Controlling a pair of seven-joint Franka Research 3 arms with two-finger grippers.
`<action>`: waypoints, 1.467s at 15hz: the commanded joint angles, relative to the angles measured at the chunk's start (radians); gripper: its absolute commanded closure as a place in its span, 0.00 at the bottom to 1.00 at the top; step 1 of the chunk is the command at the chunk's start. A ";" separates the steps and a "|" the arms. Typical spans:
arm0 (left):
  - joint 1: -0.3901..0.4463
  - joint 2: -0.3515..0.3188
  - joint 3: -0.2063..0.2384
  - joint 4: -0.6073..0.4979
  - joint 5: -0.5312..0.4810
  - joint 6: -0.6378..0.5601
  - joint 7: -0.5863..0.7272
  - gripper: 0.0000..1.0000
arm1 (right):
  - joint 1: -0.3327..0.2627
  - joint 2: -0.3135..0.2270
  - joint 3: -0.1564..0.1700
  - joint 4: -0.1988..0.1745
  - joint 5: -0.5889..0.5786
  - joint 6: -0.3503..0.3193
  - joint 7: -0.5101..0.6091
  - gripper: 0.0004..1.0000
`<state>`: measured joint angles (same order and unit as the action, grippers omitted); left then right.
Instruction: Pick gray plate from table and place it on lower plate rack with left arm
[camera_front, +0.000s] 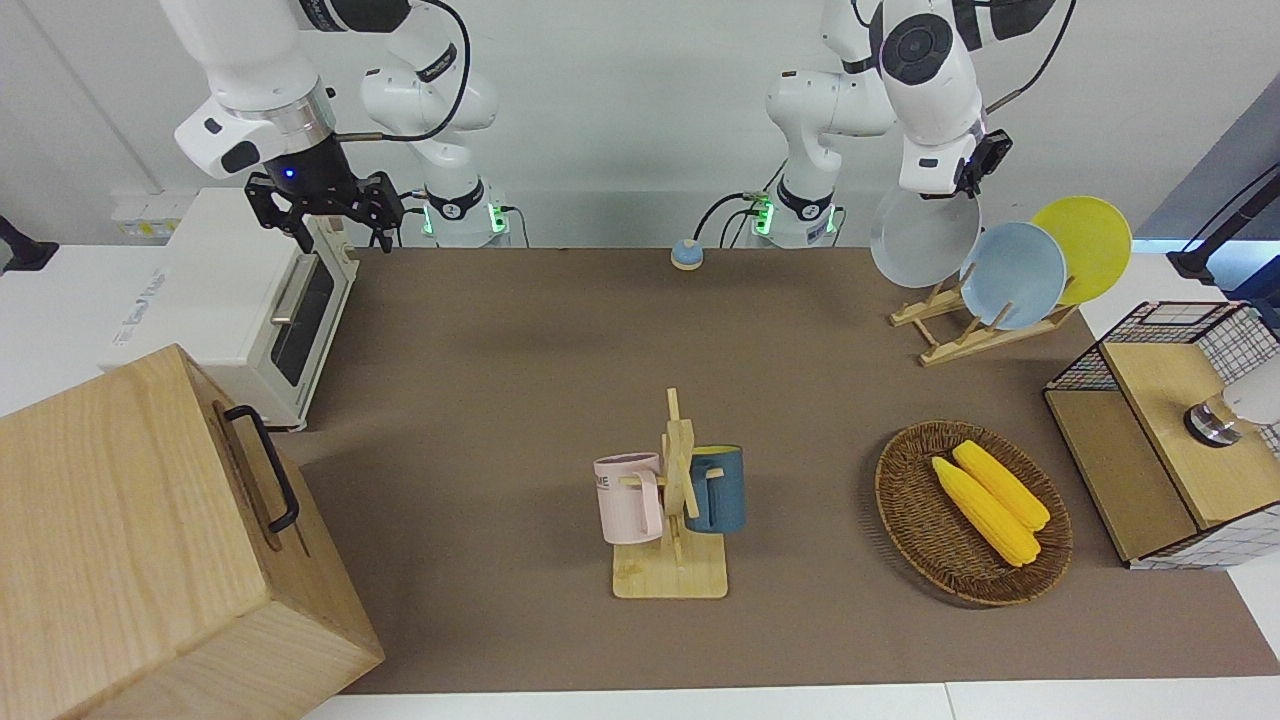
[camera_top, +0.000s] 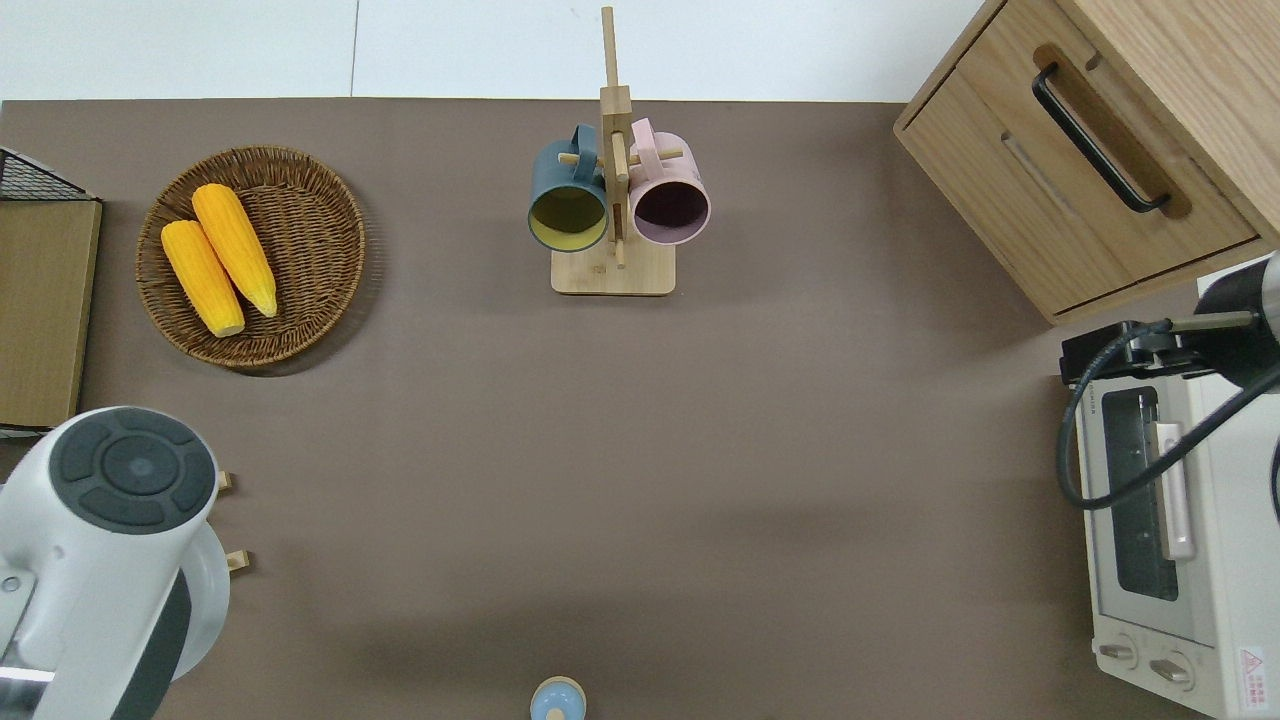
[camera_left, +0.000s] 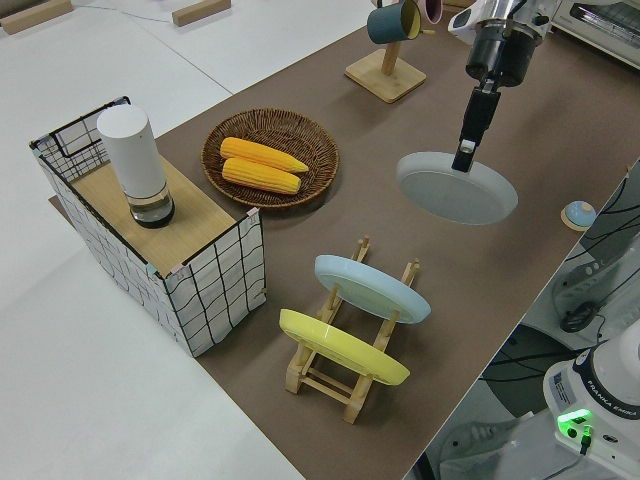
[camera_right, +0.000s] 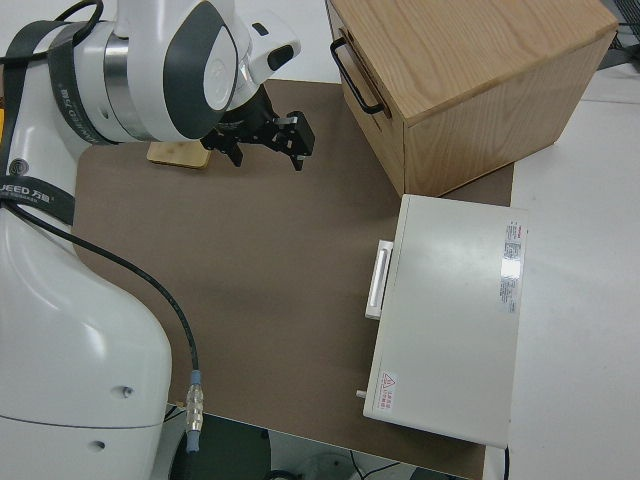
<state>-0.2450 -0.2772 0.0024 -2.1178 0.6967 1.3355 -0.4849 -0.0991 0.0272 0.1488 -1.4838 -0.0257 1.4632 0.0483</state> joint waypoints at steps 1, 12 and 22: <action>-0.016 0.019 -0.013 -0.042 0.061 -0.022 -0.078 1.00 | -0.002 0.002 0.003 0.005 0.004 -0.006 0.004 0.02; 0.007 0.038 -0.004 -0.134 0.162 0.043 -0.115 1.00 | -0.002 0.002 0.003 0.005 0.004 -0.006 0.004 0.02; 0.070 0.165 0.004 -0.134 0.172 0.194 -0.253 1.00 | -0.002 0.002 0.003 0.005 0.004 -0.006 0.004 0.02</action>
<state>-0.1752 -0.1430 0.0069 -2.2452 0.8401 1.5040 -0.6764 -0.0991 0.0272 0.1488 -1.4838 -0.0257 1.4632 0.0483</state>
